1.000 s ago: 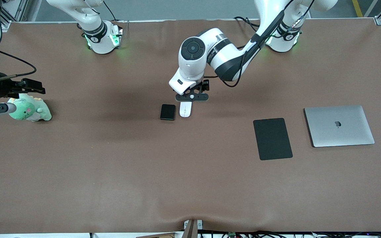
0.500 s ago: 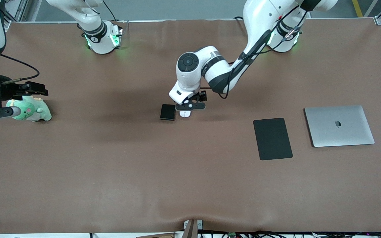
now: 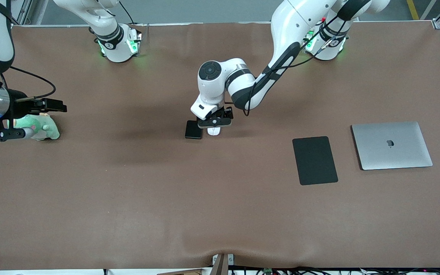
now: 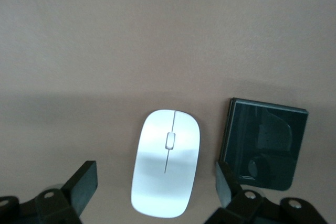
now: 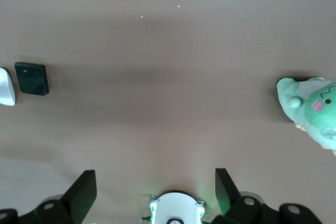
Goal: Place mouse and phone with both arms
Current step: 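Close the left gripper on the mouse while the right gripper reaches the phone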
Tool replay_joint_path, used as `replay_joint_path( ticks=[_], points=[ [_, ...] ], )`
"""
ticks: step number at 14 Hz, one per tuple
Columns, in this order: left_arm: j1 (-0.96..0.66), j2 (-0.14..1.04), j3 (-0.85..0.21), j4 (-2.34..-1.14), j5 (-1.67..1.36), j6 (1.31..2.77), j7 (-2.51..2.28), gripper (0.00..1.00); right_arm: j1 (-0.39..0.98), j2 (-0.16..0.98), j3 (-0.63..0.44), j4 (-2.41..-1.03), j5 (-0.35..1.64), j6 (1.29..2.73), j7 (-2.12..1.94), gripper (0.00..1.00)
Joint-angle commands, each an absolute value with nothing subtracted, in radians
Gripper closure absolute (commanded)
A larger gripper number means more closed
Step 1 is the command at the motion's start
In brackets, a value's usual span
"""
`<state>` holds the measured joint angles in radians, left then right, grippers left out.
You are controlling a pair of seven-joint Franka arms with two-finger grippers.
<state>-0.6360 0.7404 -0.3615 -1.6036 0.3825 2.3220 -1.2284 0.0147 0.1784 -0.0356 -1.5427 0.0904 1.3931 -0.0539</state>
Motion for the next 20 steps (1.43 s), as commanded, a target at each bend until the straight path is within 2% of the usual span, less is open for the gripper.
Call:
replay_joint_path(
  ticks=[1, 10, 14, 19, 20],
  points=[
    [-0.644, 0.791, -0.354, -1.562, 0.425, 2.367, -1.289, 0.0, 0.031, 0.163, -0.034, -1.621, 0.118, 1.459, 0.006, 0.0],
    [-0.655, 0.838, -0.348, -1.546, 0.426, 2.387, -1.289, 0.0, 0.09, 0.155, -0.034, -1.726, 0.164, 1.517, 0.161, 0.0],
    [-0.672, 0.842, -0.331, -1.548, 0.433, 2.388, -1.289, 0.0, 0.132, 0.15, -0.034, -1.732, 0.164, 1.525, 0.219, 0.0],
    [-0.672, 0.847, -0.331, -1.551, 0.453, 2.388, -1.289, 0.0, 0.169, 0.138, -0.032, -1.816, 0.183, 1.626, 0.241, 0.0],
    [-0.672, 0.847, -0.331, -1.551, 0.459, 2.387, -1.289, 0.05, 0.179, 0.14, -0.032, -1.816, 0.183, 1.631, 0.265, 0.0]
  ],
)
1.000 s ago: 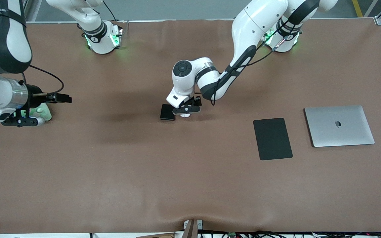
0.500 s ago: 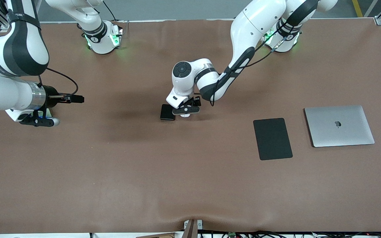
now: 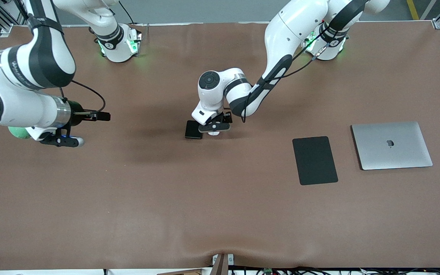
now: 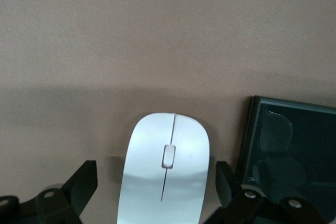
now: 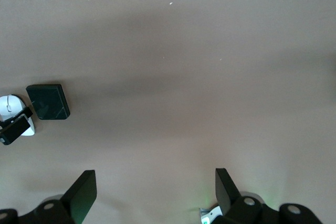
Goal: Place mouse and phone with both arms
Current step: 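Close the left gripper on the mouse while the right gripper reaches the phone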
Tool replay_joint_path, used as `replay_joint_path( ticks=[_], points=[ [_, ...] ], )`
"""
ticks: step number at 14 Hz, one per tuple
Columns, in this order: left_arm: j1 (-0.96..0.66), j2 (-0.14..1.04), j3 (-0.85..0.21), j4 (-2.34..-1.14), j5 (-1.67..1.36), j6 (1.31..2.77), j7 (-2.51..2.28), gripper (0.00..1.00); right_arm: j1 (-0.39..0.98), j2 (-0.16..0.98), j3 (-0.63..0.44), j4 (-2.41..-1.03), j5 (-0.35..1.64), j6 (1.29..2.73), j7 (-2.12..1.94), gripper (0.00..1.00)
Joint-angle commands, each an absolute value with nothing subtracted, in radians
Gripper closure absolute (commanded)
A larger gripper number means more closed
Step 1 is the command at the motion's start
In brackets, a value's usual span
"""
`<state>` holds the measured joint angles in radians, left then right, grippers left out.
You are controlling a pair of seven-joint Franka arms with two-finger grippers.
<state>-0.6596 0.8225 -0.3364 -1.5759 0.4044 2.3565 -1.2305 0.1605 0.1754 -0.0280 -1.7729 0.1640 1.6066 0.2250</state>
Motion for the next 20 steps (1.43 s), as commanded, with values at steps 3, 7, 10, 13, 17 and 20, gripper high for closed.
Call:
replay_joint_path(
  ticks=[3, 7, 10, 13, 17, 20],
  points=[
    [-0.672, 0.851, -0.331, -1.549, 0.46, 2.387, -1.289, 0.69, 0.213, 0.143, -0.034, -1.824, 0.184, 1.644, 0.301, 0.0],
    [-0.667, 0.838, -0.331, -1.56, 0.463, 2.37, -1.284, 0.93, 0.258, 0.152, -0.034, -1.824, 0.184, 1.658, 0.354, 0.0],
    [-0.655, 0.776, -0.333, -1.56, 0.463, 2.295, -1.278, 0.93, 0.294, 0.161, -0.034, -1.825, 0.184, 1.686, 0.392, 0.0],
    [-0.641, 0.71, -0.334, -1.563, 0.462, 2.231, -1.273, 0.92, 0.343, 0.166, -0.032, -1.864, 0.186, 1.768, 0.439, 0.0],
    [-0.588, 0.594, -0.341, -1.627, 0.453, 2.175, -1.269, 0.92, 0.412, 0.186, -0.034, -1.913, 0.187, 1.873, 0.495, 0.0],
    [-0.519, 0.514, -0.345, -1.686, 0.445, 2.175, -1.269, 0.92, 0.448, 0.209, -0.034, -1.914, 0.186, 1.913, 0.529, 0.0]
  ],
)
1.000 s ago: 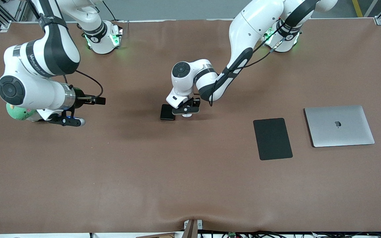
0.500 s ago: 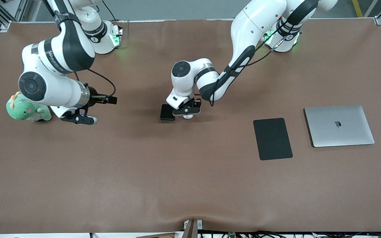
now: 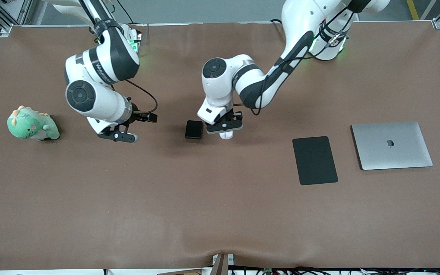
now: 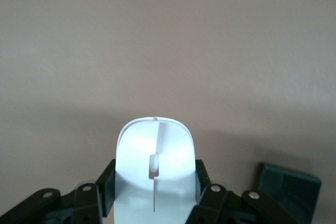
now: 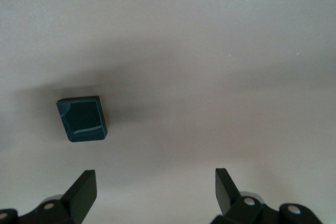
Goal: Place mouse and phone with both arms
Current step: 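Lift the mouse with the left gripper while the right gripper lowers onto the phone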
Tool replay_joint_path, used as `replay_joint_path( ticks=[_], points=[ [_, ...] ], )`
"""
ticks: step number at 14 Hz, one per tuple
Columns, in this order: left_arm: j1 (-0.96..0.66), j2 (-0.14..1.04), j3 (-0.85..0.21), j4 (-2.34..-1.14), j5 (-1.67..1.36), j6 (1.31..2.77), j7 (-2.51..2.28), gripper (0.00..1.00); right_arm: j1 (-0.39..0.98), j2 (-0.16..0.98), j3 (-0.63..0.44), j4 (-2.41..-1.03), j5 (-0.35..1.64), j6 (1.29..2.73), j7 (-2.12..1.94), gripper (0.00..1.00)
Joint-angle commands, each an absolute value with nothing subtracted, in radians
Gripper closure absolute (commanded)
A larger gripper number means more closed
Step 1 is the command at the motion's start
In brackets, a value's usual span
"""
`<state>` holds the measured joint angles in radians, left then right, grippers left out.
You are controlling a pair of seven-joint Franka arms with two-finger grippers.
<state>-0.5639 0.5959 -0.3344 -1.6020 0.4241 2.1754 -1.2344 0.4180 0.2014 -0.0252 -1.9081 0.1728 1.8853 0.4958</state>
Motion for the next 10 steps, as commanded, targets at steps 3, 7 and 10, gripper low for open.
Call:
replay_joint_path(
  ticks=[3, 7, 10],
  points=[
    [-0.419, 0.482, -0.374, -1.695, 0.439, 2.175, -1.272, 0.92, 0.495, 0.251, -0.034, -1.914, 0.186, 1.979, 0.574, 0.0],
    [-0.26, 0.443, -0.416, -1.718, 0.433, 2.172, -1.27, 0.92, 0.549, 0.316, -0.034, -1.914, 0.186, 2.1, 0.574, 0.0],
    [-0.155, 0.417, -0.429, -1.764, 0.433, 2.174, -1.211, 0.92, 0.595, 0.368, -0.034, -1.914, 0.184, 2.176, 0.568, 0.0]
  ],
)
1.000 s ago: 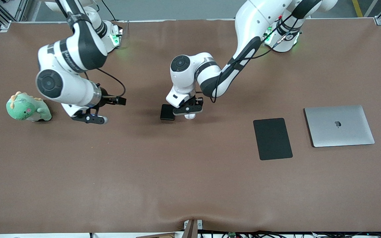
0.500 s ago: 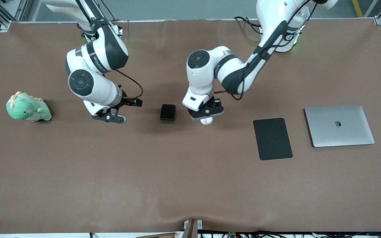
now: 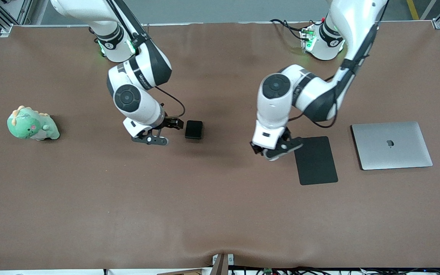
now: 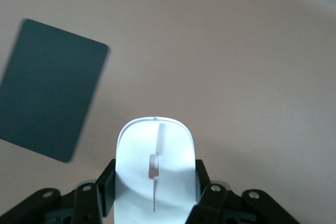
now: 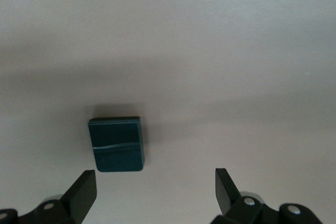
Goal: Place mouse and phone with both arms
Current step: 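Lift the mouse with the left gripper while the right gripper lowers onto the phone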
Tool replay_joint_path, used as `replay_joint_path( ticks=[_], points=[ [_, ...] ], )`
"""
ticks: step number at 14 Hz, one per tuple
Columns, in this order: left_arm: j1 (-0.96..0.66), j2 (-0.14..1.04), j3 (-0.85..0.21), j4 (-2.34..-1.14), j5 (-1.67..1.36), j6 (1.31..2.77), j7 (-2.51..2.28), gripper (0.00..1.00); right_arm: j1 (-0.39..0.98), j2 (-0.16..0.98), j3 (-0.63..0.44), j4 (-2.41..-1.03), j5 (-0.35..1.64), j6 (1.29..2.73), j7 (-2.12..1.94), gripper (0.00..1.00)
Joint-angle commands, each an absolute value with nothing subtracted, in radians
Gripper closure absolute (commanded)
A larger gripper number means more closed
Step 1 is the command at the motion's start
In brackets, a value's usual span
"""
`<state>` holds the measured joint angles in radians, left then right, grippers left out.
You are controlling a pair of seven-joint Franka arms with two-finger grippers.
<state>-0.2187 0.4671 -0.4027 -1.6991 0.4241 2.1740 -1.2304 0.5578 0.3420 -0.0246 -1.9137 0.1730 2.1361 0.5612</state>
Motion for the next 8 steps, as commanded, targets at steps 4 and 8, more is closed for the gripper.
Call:
replay_joint_path(
  ticks=[4, 8],
  points=[
    [0.018, 0.426, -0.471, -1.781, 0.422, 2.174, -1.007, 0.91, 0.644, 0.431, -0.034, -1.916, 0.181, 2.253, 0.565, 0.0],
    [0.205, 0.456, -0.514, -1.804, 0.393, 2.181, -0.705, 0.89, 0.678, 0.476, -0.034, -1.948, 0.178, 2.365, 0.565, 0.0]
  ],
)
